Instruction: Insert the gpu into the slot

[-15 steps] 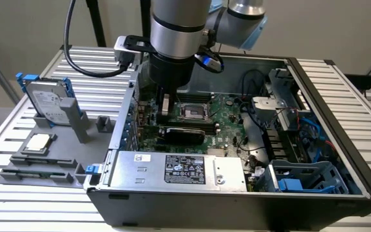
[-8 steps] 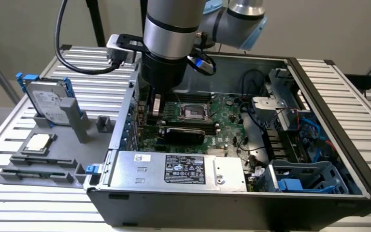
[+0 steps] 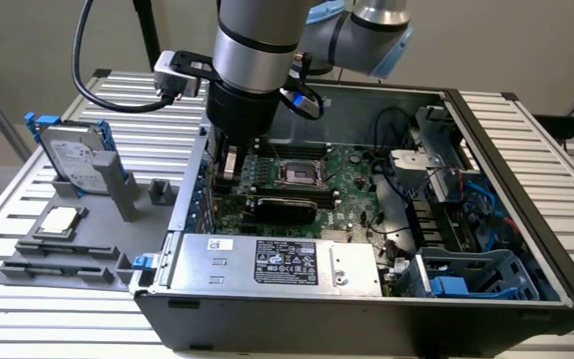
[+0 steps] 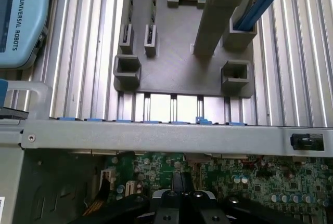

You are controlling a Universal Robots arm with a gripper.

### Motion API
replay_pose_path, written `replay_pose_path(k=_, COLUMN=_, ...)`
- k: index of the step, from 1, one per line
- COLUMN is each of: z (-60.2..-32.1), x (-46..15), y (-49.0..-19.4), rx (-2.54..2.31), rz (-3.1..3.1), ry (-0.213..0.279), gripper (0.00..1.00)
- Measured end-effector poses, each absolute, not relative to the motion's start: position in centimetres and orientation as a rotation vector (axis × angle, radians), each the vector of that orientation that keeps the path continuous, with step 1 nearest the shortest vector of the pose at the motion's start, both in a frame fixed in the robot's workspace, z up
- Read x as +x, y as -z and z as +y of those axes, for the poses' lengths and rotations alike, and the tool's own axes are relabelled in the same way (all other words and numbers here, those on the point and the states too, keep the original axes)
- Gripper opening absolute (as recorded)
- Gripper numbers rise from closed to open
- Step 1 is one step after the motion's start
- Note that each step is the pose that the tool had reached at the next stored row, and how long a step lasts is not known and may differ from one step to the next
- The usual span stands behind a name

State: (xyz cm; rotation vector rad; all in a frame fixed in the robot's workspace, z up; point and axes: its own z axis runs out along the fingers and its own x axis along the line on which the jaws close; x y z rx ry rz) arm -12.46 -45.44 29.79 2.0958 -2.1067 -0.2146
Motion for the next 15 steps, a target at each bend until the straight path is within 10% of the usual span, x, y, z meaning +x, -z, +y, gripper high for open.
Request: replay_pose_path(k=15, z=-45.23, x=-12.74, y=-29.73, rx=2.028, rz=-2.167, ry=0.232, gripper=0.11)
